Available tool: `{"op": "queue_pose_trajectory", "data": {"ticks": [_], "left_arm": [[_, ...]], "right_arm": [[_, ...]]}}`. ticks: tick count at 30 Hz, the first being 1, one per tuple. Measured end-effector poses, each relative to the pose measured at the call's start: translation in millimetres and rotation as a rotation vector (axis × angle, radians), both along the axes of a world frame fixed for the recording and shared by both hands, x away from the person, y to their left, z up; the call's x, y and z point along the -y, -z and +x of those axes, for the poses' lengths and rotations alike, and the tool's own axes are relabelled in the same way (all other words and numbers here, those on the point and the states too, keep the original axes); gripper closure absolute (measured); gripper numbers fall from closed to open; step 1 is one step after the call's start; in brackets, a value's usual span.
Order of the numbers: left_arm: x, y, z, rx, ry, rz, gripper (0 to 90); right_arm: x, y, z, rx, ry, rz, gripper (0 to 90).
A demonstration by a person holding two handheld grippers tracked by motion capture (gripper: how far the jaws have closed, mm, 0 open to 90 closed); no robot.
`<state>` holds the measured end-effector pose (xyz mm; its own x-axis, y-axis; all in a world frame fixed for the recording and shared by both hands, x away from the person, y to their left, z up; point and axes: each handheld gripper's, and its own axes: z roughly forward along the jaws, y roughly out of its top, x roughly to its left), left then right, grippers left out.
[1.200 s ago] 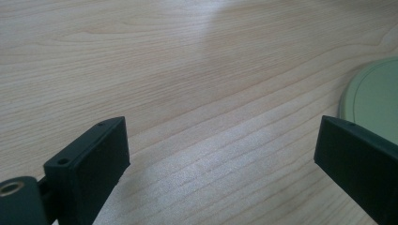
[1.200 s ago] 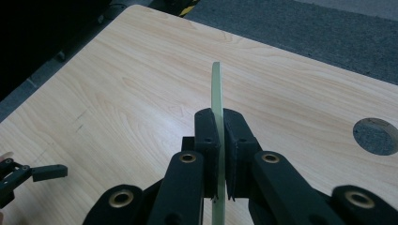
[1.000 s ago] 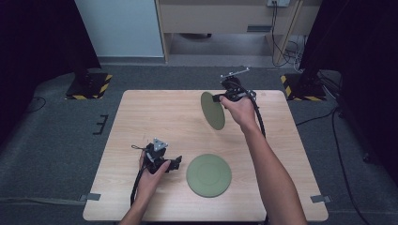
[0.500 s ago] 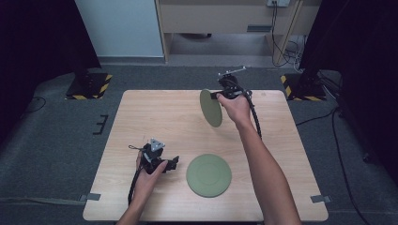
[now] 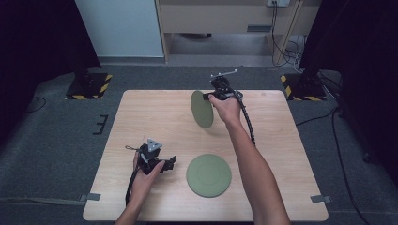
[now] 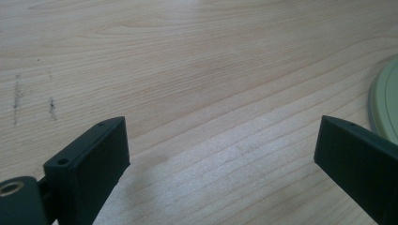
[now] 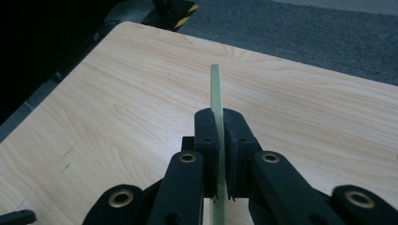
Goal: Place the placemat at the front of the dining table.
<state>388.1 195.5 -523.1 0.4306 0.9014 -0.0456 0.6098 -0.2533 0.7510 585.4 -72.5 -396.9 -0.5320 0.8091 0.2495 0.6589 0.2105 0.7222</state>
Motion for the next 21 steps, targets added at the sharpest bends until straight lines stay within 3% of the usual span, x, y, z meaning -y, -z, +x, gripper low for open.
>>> {"op": "queue_pose_trajectory", "data": {"ticks": [9, 16, 21], "left_arm": [[-9.6, 2.0, -0.4, -0.006, -0.021, 0.002, 2.9], [-11.9, 1.6, -1.8, -0.005, -0.035, -0.003, 2.9], [-10.9, 2.6, -2.2, -0.007, -0.030, 0.007, 2.9]], "right_arm": [[25.9, 13.1, 6.1, 0.003, 0.075, -0.017, 85.8], [53.7, 35.1, -1.2, -0.041, 0.119, -0.060, 85.8], [61.2, 45.8, -2.3, -0.048, 0.142, -0.071, 85.8]]}}
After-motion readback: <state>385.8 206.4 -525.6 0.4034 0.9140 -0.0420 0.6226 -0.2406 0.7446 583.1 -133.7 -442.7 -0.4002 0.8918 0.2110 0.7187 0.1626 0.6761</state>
